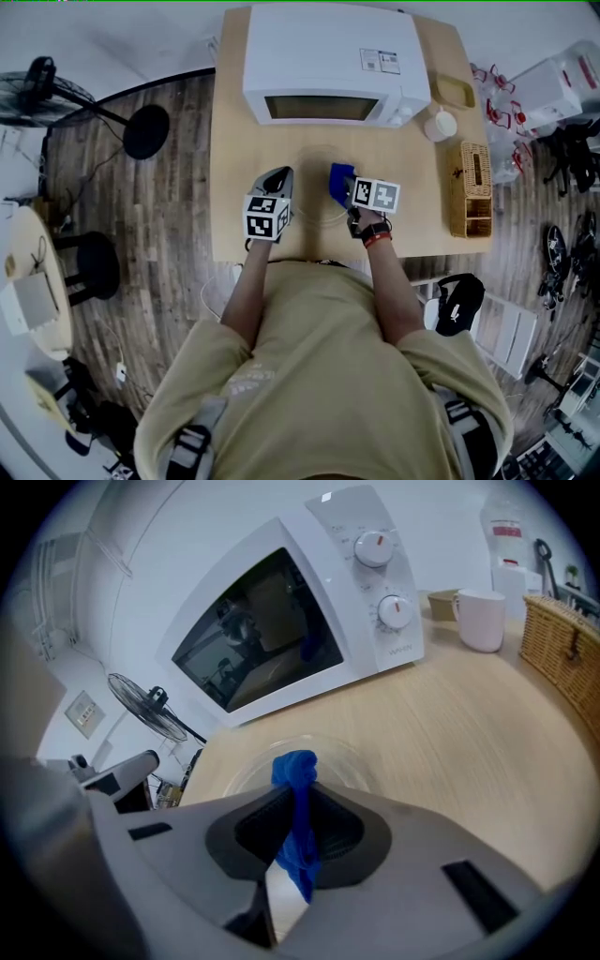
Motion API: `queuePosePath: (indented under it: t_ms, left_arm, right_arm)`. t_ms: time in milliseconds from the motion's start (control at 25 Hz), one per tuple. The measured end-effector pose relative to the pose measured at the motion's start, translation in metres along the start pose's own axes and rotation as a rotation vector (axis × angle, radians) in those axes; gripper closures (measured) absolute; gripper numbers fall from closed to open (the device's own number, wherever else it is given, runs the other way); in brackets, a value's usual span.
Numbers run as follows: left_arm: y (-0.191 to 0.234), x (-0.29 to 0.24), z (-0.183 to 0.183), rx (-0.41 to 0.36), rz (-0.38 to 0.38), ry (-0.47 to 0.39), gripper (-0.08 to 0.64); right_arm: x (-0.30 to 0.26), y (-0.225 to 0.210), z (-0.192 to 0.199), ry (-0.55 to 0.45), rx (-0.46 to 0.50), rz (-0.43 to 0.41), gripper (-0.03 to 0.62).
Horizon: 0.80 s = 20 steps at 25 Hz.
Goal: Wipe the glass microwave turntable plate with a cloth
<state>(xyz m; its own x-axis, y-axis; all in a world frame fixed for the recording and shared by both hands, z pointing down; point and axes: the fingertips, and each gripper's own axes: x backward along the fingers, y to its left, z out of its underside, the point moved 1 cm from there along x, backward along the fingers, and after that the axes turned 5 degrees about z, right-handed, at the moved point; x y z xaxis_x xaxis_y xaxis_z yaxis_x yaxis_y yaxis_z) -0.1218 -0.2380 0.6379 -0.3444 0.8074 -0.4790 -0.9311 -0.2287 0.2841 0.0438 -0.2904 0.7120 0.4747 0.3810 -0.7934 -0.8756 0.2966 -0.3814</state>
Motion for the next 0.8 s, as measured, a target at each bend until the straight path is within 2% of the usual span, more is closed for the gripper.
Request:
queuePosePath:
  t_ms: [200,360,520,800]
  left_arm:
    - [0.017,0.018,0.007,0.041,-0.053,-0.017,0.541]
    - [0.029,0.034,0.014,0.066,-0.091,-0.027,0.541]
    - [0.037,0.046,0.02,0.079,-0.116,-0.034,0.541]
    - [0.046,0.057,0.024,0.09,-0.143,-0.037,0.541]
  right_arm:
    - [-0.006,0.059,0.007,0.027,0.03,-0.158,0.523]
    - [-0.015,0.103,0.021,0.071,0.1,-0.225,0.523]
    - [-0.028,0.131,0.041,0.122,0.157,-0.251,0.523]
    - [-0.051,0.153,0.059,0.183,0.237,-0.235,0.523]
